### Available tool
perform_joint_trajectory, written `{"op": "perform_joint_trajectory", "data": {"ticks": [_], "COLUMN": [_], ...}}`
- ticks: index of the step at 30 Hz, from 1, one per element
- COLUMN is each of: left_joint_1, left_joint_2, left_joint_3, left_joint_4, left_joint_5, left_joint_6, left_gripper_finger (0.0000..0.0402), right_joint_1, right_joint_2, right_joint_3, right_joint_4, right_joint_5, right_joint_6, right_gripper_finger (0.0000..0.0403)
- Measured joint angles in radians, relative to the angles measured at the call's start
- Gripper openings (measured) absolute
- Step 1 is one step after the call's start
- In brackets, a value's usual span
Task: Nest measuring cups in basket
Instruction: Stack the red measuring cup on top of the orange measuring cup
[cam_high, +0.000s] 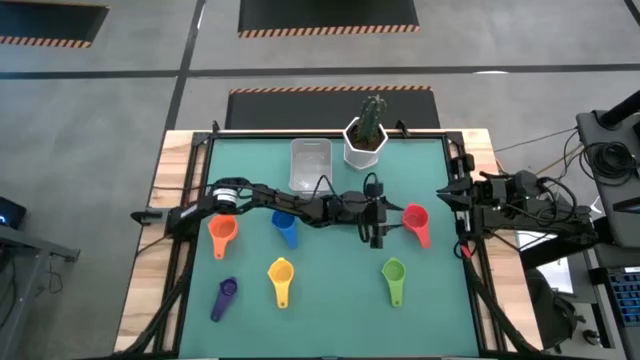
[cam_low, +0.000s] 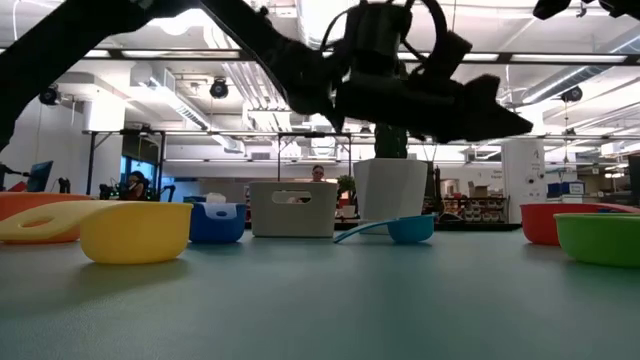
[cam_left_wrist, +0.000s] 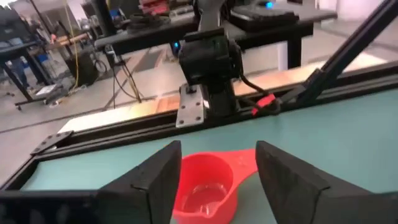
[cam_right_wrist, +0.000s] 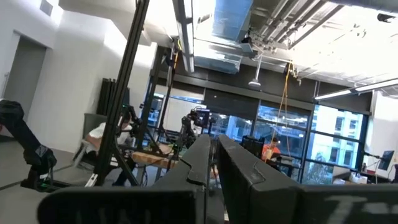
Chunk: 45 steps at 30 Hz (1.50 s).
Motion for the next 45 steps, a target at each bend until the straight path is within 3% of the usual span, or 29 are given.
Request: {"op": "perform_joint_trajectory", "data": {"ticks": [8, 15, 18, 33, 45], "left_joint_1": [0.001, 0.02, 0.03, 0.042, 0.041], "left_joint_2": [0.145, 0.244, 0.257, 0.265, 0.267], "left_joint_3": [0.202, 0.41, 0.426, 0.413, 0.433], "left_joint_4": [-0.042, -0.324, -0.357, -0.438, -0.454], "left_joint_5": [0.036, 0.088, 0.127, 0.125, 0.051], "left_joint_6": [0.03, 0.155, 0.163, 0.181, 0.178], "left_gripper_finger": [0.0199, 0.0184, 0.0176, 0.0158, 0.0078], "right_joint_1": [0.0, 0.0, 0.0, 0.0, 0.0], "right_joint_2": [0.001, 0.001, 0.001, 0.002, 0.002], "right_joint_3": [0.0, 0.0, 0.0, 0.0, 0.0], "right_joint_4": [0.0, -0.008, -0.012, -0.017, -0.017], "right_joint_5": [0.0, 0.0, 0.0, 0.007, 0.008], "right_joint_6": [0.0, 0.015, 0.019, 0.006, -0.008], "right_gripper_finger": [0.0018, 0.0018, 0.0018, 0.0018, 0.0018]}}
